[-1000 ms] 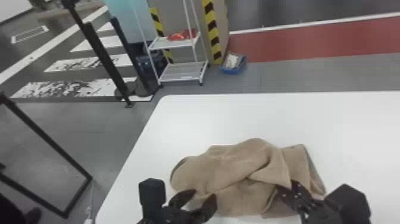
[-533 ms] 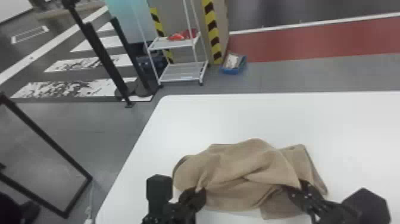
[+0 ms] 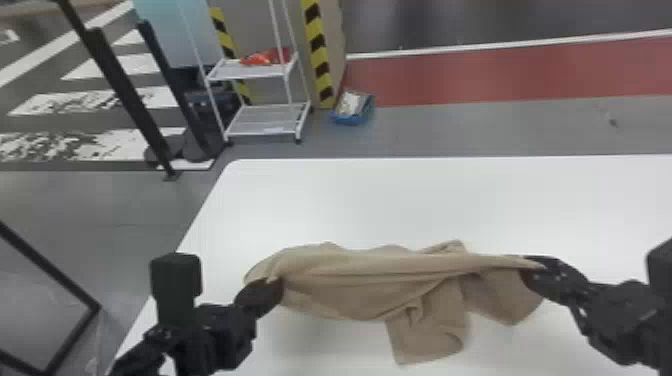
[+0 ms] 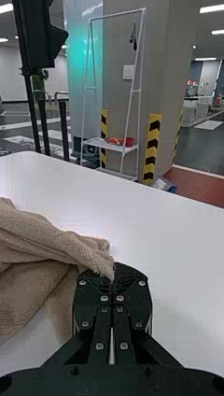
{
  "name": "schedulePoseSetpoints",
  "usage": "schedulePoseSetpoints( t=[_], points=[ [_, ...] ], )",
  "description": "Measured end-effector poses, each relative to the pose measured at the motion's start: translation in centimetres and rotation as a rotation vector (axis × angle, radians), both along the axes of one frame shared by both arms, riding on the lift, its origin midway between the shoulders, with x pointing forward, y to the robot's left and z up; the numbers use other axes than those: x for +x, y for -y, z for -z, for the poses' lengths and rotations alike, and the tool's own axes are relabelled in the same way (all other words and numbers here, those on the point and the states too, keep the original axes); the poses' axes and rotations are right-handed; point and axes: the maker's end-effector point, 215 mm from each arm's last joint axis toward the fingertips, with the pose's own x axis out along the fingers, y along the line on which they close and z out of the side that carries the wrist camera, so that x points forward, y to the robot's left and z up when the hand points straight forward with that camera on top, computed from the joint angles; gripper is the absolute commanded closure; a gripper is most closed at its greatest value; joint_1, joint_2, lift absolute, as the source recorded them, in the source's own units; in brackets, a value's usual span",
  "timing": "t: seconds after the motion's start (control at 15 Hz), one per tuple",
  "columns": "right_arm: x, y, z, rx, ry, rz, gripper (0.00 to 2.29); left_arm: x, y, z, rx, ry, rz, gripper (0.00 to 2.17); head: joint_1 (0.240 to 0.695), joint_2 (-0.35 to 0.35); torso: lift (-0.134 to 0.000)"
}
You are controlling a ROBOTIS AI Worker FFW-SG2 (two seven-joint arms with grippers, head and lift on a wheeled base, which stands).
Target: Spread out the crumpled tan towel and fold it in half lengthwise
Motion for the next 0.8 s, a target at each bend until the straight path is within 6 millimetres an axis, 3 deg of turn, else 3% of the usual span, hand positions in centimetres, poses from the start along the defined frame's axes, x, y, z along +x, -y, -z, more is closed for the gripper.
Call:
schedulePoseSetpoints(
  t=[0.2,0.4,0.8],
  points=[
    [0.2,-0.2,-2.1,-0.037,-0.012,-0.157,1.68,0.9,1.7,-1.6,-0.062,0.006,0.098,1.26,0.695,0.155,-0.124],
    [1.6,-0.3,-5.7,-0.094,0.062,-0.172,1.69,1.6,3.6,-3.2,-0.107,0.016,0.177,1.26,0.695,0.132,-0.124],
    [1.9,2.9,-13.5,0.056,0.108,-0.101,1.68,0.7,5.2,-10.0,-0.14,0.062,0.256,1.26,0.695,0.072,-0.124]
  ],
)
